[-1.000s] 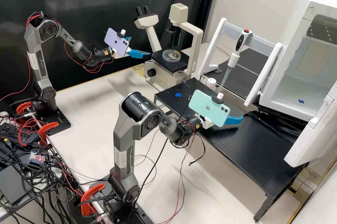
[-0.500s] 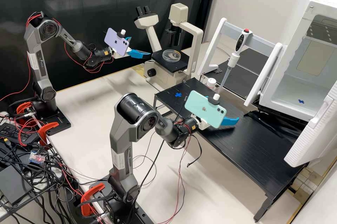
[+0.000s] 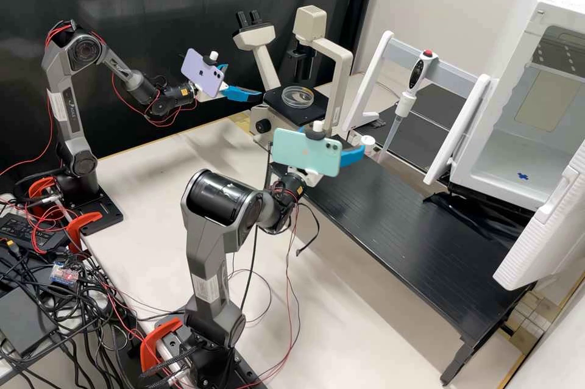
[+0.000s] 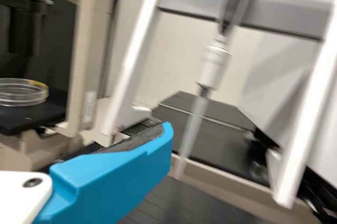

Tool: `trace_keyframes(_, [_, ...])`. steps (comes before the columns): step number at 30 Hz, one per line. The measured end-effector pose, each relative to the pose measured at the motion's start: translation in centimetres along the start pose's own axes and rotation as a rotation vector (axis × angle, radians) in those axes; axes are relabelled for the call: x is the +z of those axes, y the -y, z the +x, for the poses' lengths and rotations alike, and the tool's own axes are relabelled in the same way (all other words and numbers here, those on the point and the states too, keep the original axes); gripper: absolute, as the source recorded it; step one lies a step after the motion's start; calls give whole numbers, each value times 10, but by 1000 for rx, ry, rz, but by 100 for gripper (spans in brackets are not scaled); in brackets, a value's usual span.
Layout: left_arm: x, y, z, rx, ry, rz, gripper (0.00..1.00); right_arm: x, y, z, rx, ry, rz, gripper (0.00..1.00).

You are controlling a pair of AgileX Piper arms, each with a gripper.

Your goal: Move the petri dish to the bench

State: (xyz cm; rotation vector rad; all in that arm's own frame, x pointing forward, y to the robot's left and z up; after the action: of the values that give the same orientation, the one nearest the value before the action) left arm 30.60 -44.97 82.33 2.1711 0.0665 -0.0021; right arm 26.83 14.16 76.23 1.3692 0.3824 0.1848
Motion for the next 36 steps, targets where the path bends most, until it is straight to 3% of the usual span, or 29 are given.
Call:
trace_keyframes(6, [0, 0, 0, 0, 0, 0, 100, -25, 14, 28, -29, -81, -37, 100])
trace_keyframes(10, [0, 0, 0, 0, 0, 0, 100, -41, 20, 52, -60, -106, -36, 100])
trace_keyframes(23, [0, 0, 0, 0, 0, 0, 100, -70, 41, 111, -160, -147, -70, 100])
trace_keyframes(32, [0, 0, 0, 0, 0, 0, 100, -78, 53, 141, -225, -151, -108, 100])
trace_keyframes(36, [0, 0, 0, 0, 0, 0, 100, -81, 55, 151, -237, -153, -108, 100])
